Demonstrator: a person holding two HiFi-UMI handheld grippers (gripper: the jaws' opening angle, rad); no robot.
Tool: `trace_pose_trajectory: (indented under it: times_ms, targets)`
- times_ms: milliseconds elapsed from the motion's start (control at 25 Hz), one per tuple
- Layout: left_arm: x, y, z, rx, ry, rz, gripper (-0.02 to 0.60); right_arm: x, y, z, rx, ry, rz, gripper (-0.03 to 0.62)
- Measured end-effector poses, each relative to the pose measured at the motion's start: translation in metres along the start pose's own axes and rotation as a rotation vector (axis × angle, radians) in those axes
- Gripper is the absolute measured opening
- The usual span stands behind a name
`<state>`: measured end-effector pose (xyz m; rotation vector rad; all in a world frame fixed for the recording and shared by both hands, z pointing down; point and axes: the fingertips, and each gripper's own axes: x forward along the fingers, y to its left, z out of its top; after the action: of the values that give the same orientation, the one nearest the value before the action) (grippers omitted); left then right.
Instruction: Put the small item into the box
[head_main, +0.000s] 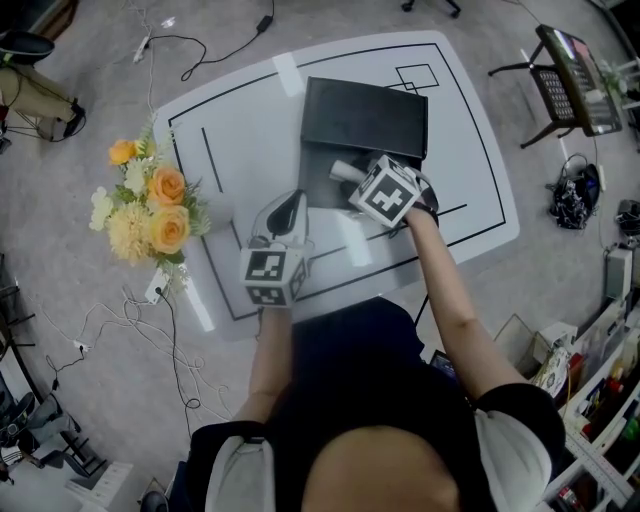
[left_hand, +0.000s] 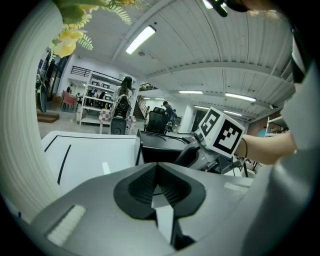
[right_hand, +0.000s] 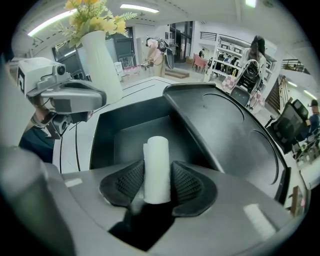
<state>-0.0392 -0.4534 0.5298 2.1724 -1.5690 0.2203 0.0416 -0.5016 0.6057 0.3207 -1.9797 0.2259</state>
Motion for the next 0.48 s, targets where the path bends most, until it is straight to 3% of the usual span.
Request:
trace_pose_trajectory:
  times_ms: [480]
  targets:
    - [-0.0059, 0.0, -0.0007, 0.008, 0.001, 0.004, 0.009, -0.0063, 0.0017, 0.0018, 0.035, -0.036, 0.001, 0.23]
